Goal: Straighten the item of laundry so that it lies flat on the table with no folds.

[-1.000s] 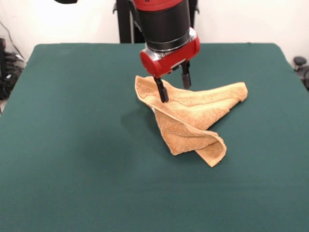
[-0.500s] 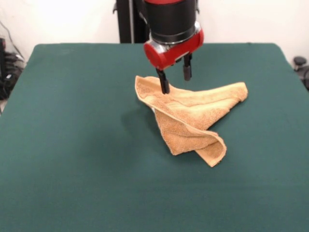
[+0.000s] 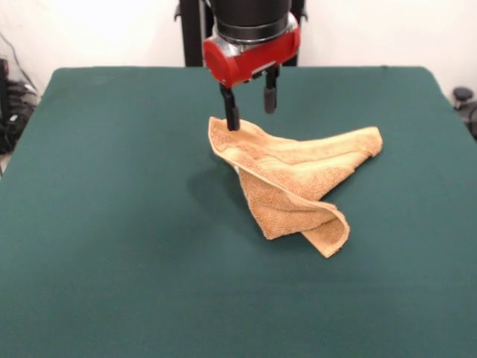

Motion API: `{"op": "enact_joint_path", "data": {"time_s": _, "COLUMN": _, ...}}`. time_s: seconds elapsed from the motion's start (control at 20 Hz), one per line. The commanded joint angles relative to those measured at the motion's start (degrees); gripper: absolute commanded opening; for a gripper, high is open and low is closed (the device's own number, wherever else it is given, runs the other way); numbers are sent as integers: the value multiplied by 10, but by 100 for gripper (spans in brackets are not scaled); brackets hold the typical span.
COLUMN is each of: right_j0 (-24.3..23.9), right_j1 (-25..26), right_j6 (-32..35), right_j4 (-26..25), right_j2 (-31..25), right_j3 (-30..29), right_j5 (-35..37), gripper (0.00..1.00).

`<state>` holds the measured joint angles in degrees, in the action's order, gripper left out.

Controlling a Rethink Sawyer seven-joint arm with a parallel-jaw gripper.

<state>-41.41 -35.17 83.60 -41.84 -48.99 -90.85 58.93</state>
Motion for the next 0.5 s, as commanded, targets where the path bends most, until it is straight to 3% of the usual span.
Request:
{"op": "enact_joint_path", "data": {"time_s": 0.05, "right_j0": 30, "right_j1": 11, "right_j6": -20, "right_j4": -23, "right_j2": 49, "right_j3": -48, "right_j5": -4, "gripper": 100}}
{"op": "enact_joint_path", "data": {"time_s": 0.5, "right_j0": 34, "right_j1": 19, "right_j6": -11, "right_j4": -13, "right_j2": 56, "right_j3": -51, "right_j5": -14, "gripper": 100}}
